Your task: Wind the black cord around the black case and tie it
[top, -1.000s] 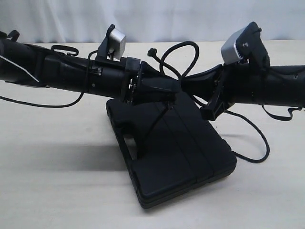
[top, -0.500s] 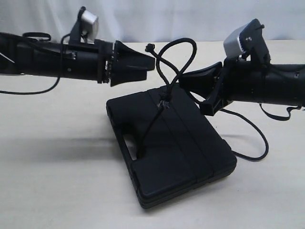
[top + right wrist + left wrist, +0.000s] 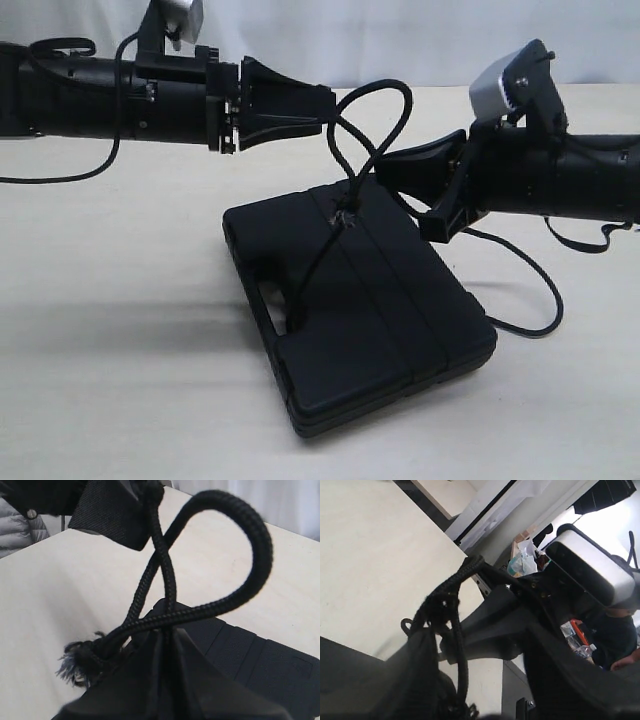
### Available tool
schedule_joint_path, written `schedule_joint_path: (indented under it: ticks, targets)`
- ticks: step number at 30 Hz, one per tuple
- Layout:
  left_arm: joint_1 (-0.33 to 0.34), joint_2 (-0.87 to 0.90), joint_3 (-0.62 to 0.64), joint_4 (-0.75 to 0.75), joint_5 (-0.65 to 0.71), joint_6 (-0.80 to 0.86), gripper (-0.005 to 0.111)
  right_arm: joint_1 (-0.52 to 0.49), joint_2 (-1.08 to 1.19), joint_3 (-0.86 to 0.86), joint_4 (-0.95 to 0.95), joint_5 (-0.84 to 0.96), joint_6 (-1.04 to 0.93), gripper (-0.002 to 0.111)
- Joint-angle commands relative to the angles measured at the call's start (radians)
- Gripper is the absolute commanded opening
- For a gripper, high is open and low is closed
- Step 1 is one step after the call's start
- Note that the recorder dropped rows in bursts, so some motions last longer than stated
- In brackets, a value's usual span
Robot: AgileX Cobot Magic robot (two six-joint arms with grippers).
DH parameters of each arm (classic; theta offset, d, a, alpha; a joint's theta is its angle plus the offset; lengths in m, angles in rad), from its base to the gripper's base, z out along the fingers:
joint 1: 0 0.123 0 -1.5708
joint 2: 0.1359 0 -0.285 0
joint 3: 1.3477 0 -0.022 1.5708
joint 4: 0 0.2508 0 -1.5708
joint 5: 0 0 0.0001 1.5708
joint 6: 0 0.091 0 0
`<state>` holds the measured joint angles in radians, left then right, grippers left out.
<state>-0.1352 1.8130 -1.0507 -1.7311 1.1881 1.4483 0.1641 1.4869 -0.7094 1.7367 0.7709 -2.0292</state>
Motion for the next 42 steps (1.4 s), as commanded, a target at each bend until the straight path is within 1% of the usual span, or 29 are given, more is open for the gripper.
schedule_joint_path:
  ticks: [1,4,7,9,12,15,17,19,20,23,26,28,32,35,37,42]
  targets:
    - [-0.028,-0.006,-0.034,-0.013,-0.028,0.023,0.036,0.001,0.001,-0.005,0.008,0.016,0.003,0.004]
    - [-0.048,-0.006,-0.062,-0.013,-0.102,0.023,0.028,0.001,0.001,-0.005,0.008,0.016,0.003,0.004]
    - [-0.052,-0.006,-0.071,-0.013,-0.174,0.023,0.028,0.001,0.001,-0.005,0.008,0.016,0.003,0.004]
    - [-0.05,-0.006,-0.071,-0.013,-0.19,0.021,0.028,0.001,0.001,-0.005,0.008,0.016,0.003,0.004]
    - [-0.05,-0.006,-0.074,-0.013,-0.164,0.021,0.028,0.001,0.001,-0.005,0.008,0.016,0.003,0.004]
    - [-0.05,-0.008,-0.11,-0.013,-0.059,0.021,0.028,0.001,0.001,-0.005,0.008,0.016,0.003,0.004]
    - [-0.05,-0.018,-0.137,-0.013,-0.035,0.021,0.028,0.001,0.001,-0.005,0.008,0.016,0.003,0.004]
    - [-0.05,-0.039,-0.153,-0.013,-0.072,0.017,0.028,0.001,0.001,-0.005,0.008,0.016,0.003,0.004]
    - [-0.05,-0.054,-0.155,0.014,-0.119,0.009,0.028,0.001,0.001,-0.005,0.008,0.016,0.003,0.004]
    - [-0.05,-0.089,-0.155,0.202,-0.254,-0.067,0.028,0.001,0.001,-0.005,0.008,0.016,0.003,0.004]
    - [-0.05,-0.094,-0.155,0.362,-0.297,-0.183,0.028,0.001,0.001,-0.005,0.008,0.016,0.003,0.004]
    - [-0.052,-0.094,-0.153,0.417,-0.322,-0.221,0.028,0.001,0.001,-0.005,0.008,0.016,0.003,0.004]
    - [-0.071,-0.094,-0.149,0.402,-0.403,-0.275,0.028,0.001,0.001,-0.005,0.008,0.016,0.003,0.004]
    - [-0.083,-0.094,-0.149,0.38,-0.455,-0.284,0.028,0.001,0.001,-0.005,0.008,0.016,0.003,0.004]
    - [-0.087,-0.094,-0.149,0.382,-0.492,-0.333,0.028,0.001,0.001,-0.005,0.008,0.016,0.003,0.004]
    - [-0.087,-0.094,-0.149,0.385,-0.51,-0.358,0.028,0.001,0.001,-0.005,0.008,0.016,0.003,0.004]
